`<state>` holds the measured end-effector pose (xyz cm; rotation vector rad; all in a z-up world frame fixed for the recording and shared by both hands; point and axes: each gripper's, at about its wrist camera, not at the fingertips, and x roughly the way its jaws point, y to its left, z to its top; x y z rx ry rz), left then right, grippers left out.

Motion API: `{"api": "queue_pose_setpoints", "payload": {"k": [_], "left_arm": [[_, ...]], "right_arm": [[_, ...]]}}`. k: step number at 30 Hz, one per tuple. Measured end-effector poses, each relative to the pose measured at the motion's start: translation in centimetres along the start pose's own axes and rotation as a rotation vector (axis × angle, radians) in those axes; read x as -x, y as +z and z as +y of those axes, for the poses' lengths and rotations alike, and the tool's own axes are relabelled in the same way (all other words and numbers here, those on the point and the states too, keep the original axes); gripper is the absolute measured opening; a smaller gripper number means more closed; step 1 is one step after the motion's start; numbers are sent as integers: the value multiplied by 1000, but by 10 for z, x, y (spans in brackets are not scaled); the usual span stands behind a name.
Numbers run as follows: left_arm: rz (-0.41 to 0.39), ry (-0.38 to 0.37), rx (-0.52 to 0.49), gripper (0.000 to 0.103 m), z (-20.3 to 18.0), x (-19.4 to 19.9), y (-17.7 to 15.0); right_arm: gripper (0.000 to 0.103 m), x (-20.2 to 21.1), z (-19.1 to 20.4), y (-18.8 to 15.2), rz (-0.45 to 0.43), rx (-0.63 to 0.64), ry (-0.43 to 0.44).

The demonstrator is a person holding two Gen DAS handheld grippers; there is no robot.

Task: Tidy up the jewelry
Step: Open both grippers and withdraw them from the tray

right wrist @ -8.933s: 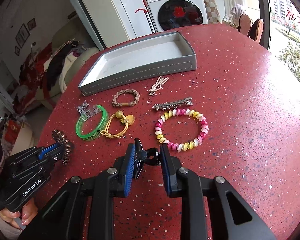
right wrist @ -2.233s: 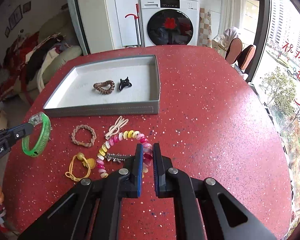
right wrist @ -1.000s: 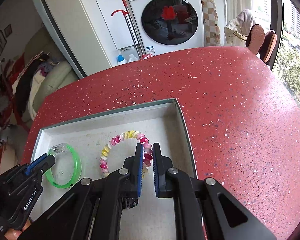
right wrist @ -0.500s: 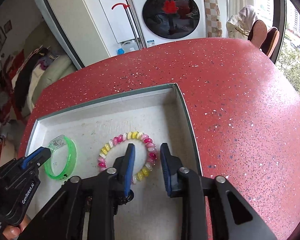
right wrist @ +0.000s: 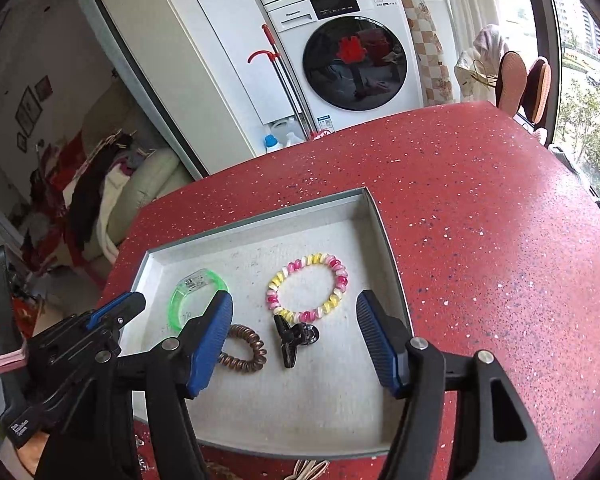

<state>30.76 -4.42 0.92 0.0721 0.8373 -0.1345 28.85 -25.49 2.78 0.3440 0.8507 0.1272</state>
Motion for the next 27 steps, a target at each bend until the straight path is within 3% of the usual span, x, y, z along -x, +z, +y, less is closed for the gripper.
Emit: {"api": "queue_pose_setpoints", "payload": {"k": [15, 17, 18, 19, 22, 27], "left_arm": [[-71, -59, 21, 27, 4, 71, -32], [-80, -64, 28, 29, 7, 79, -39], [-81, -65, 32, 40, 8, 83, -42], [-78, -60, 40, 99, 11, 86, -46], [-121, -32, 75, 103, 20, 101, -58], [-115, -29, 77, 103, 26, 116, -77]], "right_arm": [[72, 56, 22, -46, -38, 34, 2], [77, 65, 23, -53, -43, 32, 5], [79, 69, 23, -57, -48, 29, 8], [81, 73, 23, -61, -51, 26, 10], [81, 84, 24, -73, -52, 33, 6], [84, 99, 27, -96, -47, 51, 11]]}}
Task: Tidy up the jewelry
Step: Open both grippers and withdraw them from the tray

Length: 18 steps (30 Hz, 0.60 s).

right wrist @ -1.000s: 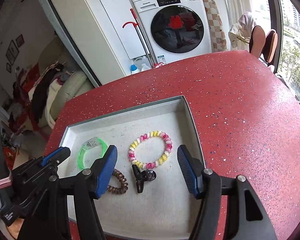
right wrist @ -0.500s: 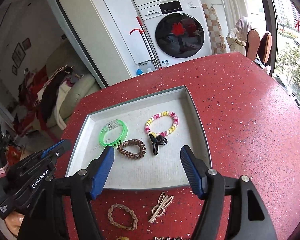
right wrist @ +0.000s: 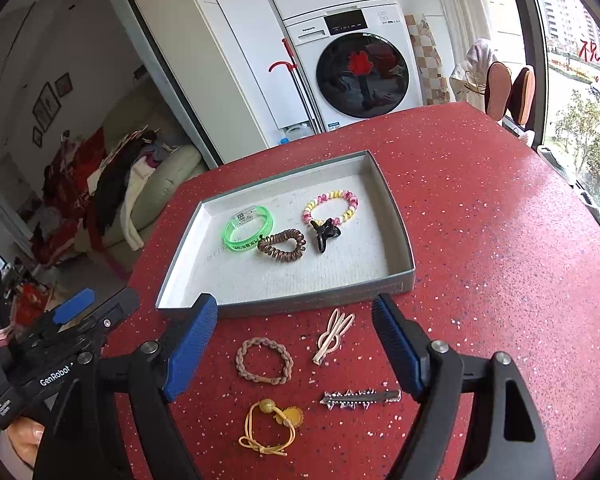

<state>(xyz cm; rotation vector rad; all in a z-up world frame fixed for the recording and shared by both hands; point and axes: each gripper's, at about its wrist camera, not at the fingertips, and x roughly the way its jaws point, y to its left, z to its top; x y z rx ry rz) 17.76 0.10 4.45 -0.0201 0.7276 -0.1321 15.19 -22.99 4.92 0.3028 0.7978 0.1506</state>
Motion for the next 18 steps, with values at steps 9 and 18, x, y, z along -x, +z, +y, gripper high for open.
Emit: {"api": "queue_pose_setpoints", "payload": {"k": [9, 18], "left_arm": [[50, 1, 0, 103, 1, 15, -39], [54, 29, -31, 103, 0, 24, -56]], "right_arm": [[103, 25, 1, -33, -67, -3, 2], [103, 27, -3, -44, 24, 20, -45]]}}
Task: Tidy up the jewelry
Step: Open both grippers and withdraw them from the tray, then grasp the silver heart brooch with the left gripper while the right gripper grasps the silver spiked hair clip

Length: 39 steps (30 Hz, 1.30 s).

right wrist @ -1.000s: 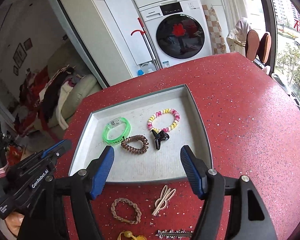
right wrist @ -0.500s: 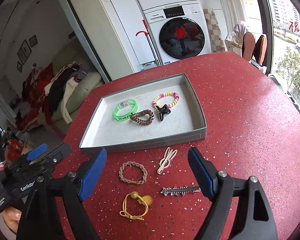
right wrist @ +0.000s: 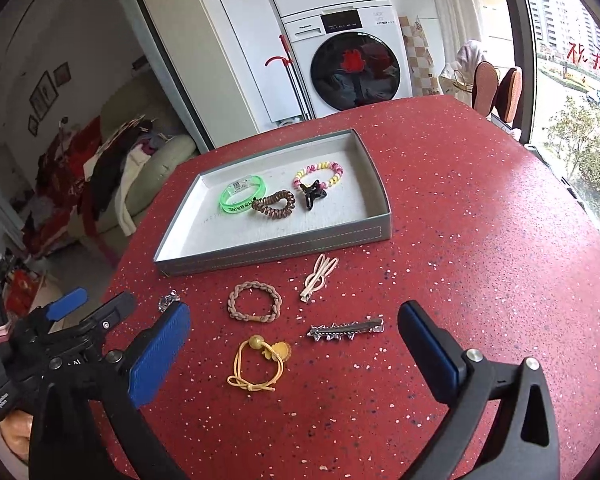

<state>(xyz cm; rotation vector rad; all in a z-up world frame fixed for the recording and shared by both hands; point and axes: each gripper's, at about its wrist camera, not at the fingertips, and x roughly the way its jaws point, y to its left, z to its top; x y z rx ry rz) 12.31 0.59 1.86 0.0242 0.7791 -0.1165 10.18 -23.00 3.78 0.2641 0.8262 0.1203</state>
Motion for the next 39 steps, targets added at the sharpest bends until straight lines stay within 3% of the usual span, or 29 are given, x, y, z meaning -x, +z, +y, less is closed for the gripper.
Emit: {"api": "queue_pose_setpoints", "payload": {"k": [10, 25, 29, 34, 39], "left_arm": [[104, 8, 56, 103, 28, -19, -28], [178, 16, 121, 103, 31, -51, -24], [186, 15, 136, 103, 24, -57, -21], [218, 18, 161, 103, 17, -66, -19], [232, 36, 186, 102, 14, -71, -17]], "right_arm": [[103, -20, -11, -25, 108, -10, -30], [103, -35, -25, -26, 155, -2, -99], [103, -43, -25, -19, 160, 67, -112], [102, -54, -20, -9, 167, 270, -121], [93, -66, -23, -1, 208, 423, -54]]}}
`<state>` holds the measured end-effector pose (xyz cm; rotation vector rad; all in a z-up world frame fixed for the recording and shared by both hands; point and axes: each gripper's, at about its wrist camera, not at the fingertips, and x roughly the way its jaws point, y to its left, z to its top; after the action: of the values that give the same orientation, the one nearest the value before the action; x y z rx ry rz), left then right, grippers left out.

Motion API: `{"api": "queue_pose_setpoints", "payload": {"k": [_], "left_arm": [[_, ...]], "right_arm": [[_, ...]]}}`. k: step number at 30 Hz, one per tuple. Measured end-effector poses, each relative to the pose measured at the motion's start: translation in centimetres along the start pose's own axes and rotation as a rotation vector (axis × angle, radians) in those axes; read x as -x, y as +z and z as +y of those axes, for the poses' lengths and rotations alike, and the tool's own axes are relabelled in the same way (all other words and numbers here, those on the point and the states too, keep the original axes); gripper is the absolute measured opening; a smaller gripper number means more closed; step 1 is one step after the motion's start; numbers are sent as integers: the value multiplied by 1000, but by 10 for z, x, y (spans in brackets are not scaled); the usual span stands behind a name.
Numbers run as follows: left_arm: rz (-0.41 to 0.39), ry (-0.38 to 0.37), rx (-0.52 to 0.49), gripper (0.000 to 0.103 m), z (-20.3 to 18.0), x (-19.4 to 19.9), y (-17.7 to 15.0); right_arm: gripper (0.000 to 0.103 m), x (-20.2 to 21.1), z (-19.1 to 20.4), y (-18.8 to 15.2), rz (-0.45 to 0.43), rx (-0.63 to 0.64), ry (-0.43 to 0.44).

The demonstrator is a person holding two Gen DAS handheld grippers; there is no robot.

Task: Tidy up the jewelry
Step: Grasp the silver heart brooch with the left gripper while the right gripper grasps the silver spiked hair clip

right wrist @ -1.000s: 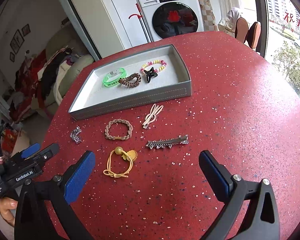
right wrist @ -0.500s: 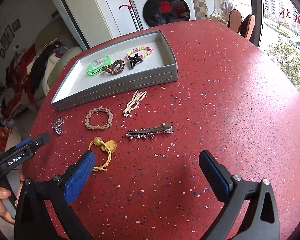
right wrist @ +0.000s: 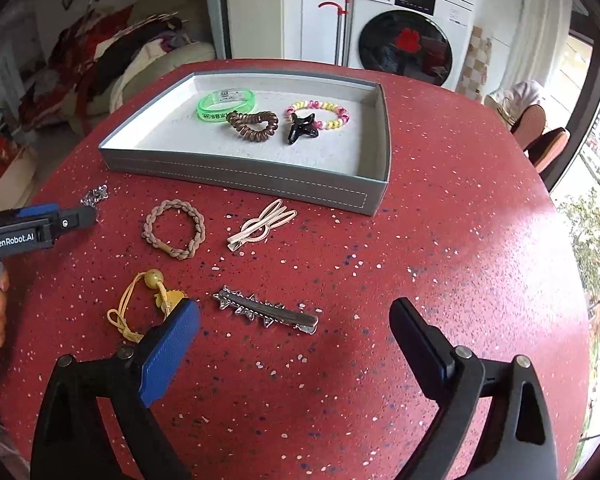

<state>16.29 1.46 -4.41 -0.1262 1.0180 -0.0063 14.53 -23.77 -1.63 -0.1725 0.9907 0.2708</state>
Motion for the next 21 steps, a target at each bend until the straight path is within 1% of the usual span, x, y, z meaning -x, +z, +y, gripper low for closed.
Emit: {"api": "queue_pose_setpoints", "payload": {"k": [2, 4, 5, 6, 9, 10, 12, 14, 15, 17, 18, 19, 20, 21], "left_arm": [[5, 9, 10, 102, -1, -2, 0], [9, 13, 20, 102, -3, -4, 0], [9, 17, 23, 94, -4, -5, 0], [13, 24, 26, 91, -5, -6, 1], [9, 33, 41, 91, -7, -8, 5], [8, 34, 46, 91, -7, -9, 6], [3, 47, 47, 87, -8, -10, 7], [-3, 57, 36, 81, -10, -10, 7], [-6, 66, 31, 78, -10, -9, 6], [-11, 73, 27, 69, -8, -8, 6], [-14, 76, 27, 67, -7, -7, 5], [-18, 81, 26, 59, -5, -6, 5], [-21, 82, 24, 50, -3, -5, 4], [-23, 81, 22, 47, 0, -5, 4]], "right_arm": [[82, -7, -3, 1, 19, 43, 14], [75, -14, -6, 0, 40, 63, 40], [72, -16, -6, 0, 42, 71, 51], [72, -16, -6, 0, 36, 78, 57], [68, -16, -4, -1, 35, 90, 67], [64, -16, -2, -1, 33, 97, 68], [58, -14, 1, -1, 34, 102, 71], [45, -12, 6, -2, 36, 105, 74], [42, -11, 8, -2, 38, 108, 73], [27, -9, 12, -3, 41, 108, 75], [23, -9, 15, -4, 43, 106, 74], [18, -8, 16, -5, 43, 103, 65], [18, -7, 19, -6, 42, 98, 51], [18, -7, 20, -6, 44, 88, 42]]}}
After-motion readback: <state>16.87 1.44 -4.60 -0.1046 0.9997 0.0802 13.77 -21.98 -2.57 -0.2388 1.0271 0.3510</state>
